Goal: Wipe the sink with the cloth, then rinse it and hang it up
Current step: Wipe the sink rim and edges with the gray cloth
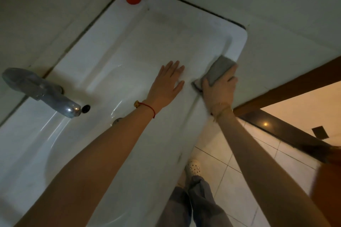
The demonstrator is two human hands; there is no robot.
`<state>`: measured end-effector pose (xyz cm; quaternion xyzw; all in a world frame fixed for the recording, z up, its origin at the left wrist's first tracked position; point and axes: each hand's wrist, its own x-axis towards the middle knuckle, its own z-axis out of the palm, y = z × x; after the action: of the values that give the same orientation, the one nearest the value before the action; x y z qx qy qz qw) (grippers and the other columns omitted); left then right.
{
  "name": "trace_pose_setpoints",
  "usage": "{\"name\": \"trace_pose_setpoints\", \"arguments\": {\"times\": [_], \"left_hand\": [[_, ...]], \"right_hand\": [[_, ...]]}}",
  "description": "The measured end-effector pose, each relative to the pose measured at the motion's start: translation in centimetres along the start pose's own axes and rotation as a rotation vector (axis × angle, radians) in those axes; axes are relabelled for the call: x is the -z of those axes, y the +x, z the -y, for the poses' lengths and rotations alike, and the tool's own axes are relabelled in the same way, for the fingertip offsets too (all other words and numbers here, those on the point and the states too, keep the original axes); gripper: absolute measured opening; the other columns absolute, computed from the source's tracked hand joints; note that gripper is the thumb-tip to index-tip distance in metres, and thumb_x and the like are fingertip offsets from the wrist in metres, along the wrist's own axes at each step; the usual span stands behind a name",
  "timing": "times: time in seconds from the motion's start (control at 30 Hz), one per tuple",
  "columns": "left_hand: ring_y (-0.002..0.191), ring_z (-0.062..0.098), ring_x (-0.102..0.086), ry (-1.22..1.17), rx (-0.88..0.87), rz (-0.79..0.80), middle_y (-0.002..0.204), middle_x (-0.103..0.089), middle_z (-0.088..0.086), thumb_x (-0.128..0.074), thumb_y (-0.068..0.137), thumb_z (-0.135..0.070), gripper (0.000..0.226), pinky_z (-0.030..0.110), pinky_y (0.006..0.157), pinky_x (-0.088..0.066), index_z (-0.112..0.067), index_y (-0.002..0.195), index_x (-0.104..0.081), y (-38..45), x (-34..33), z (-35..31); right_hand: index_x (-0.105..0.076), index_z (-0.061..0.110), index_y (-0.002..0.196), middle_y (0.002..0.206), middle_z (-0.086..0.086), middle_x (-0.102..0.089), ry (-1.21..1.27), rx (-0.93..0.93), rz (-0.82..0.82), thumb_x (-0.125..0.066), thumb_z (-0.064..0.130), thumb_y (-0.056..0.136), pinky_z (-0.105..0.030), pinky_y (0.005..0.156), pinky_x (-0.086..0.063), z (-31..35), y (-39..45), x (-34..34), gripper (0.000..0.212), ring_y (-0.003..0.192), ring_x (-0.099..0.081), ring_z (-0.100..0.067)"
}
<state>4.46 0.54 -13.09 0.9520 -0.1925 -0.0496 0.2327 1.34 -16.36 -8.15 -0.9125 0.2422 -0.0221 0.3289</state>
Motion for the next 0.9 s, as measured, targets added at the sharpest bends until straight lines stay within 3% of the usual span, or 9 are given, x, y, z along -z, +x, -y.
{"name": "trace_pose_setpoints", "arguments": {"times": [0.17,0.33,0.47,0.53,0.63,0.73,0.9], "left_hand": [[0.148,0.027,-0.028,-0.080,0.003,-0.057,0.157,-0.035,0.012,-0.031,0.102,-0.038,0.057,0.038,0.124,-0.010,-0.008,0.150,-0.036,-6.4,0.2,-1.3],[0.148,0.010,-0.023,-0.182,0.113,-0.077,0.157,-0.034,0.001,-0.037,0.102,-0.039,0.053,0.031,0.125,-0.013,-0.014,0.149,-0.038,-15.0,0.7,-2.0],[0.143,-0.009,-0.021,-0.313,0.290,-0.011,0.155,-0.031,-0.017,-0.035,0.100,-0.052,0.053,0.017,0.120,-0.018,-0.030,0.148,-0.038,-21.5,-0.1,-3.2],[0.141,-0.009,-0.026,-0.341,0.325,0.026,0.152,-0.031,-0.026,-0.038,0.098,-0.053,0.049,0.014,0.117,-0.022,-0.040,0.145,-0.037,-23.9,-0.7,-3.8],[0.138,-0.008,-0.033,-0.417,0.338,0.043,0.149,-0.036,-0.028,-0.043,0.100,-0.048,0.044,0.015,0.115,-0.028,-0.042,0.144,-0.040,-26.0,-1.5,-4.4],[0.135,-0.003,-0.041,-0.515,0.386,0.007,0.147,-0.046,-0.019,-0.049,0.102,-0.038,0.043,0.021,0.114,-0.033,-0.034,0.144,-0.045,-26.6,-2.0,-4.7],[0.129,-0.001,-0.046,-0.528,0.370,-0.014,0.142,-0.048,-0.014,-0.048,0.102,-0.033,0.039,0.017,0.112,-0.034,-0.030,0.142,-0.046,-26.8,-2.5,-4.5]], "right_hand": [[0.002,0.006,0.153,0.137,-0.022,-0.034,-0.012,0.066,-0.033,-0.057,0.042,0.089,-0.046,0.098,-0.045,-0.7,-3.7,-0.6,0.094,0.115,-0.044,-0.034],[0.007,0.013,0.153,0.147,-0.016,-0.021,0.139,0.126,0.072,-0.064,0.040,0.086,-0.039,0.108,-0.039,-2.7,-14.0,-1.4,0.102,0.128,-0.033,-0.027],[0.009,0.009,0.152,0.149,-0.023,-0.017,0.112,0.168,0.111,-0.068,0.039,0.084,-0.032,0.110,-0.030,-2.8,-12.3,-1.2,0.107,0.131,-0.030,-0.032],[0.008,0.007,0.152,0.146,-0.025,-0.022,0.081,0.155,0.069,-0.067,0.040,0.084,-0.033,0.107,-0.034,-2.3,-10.8,-1.1,0.106,0.128,-0.035,-0.035],[0.004,0.006,0.152,0.141,-0.026,-0.029,0.073,0.159,0.006,-0.065,0.041,0.083,-0.048,0.100,-0.047,-2.2,-9.8,-1.5,0.104,0.121,-0.041,-0.037],[0.001,0.007,0.152,0.142,-0.026,-0.028,0.074,0.168,0.005,-0.064,0.043,0.084,-0.052,0.103,-0.041,-2.8,-11.0,-2.1,0.101,0.125,-0.038,-0.038],[0.002,0.008,0.153,0.148,-0.024,-0.021,0.119,0.189,0.125,-0.069,0.040,0.084,-0.045,0.110,-0.036,-3.5,-19.1,-1.9,0.104,0.131,-0.032,-0.035]]}}
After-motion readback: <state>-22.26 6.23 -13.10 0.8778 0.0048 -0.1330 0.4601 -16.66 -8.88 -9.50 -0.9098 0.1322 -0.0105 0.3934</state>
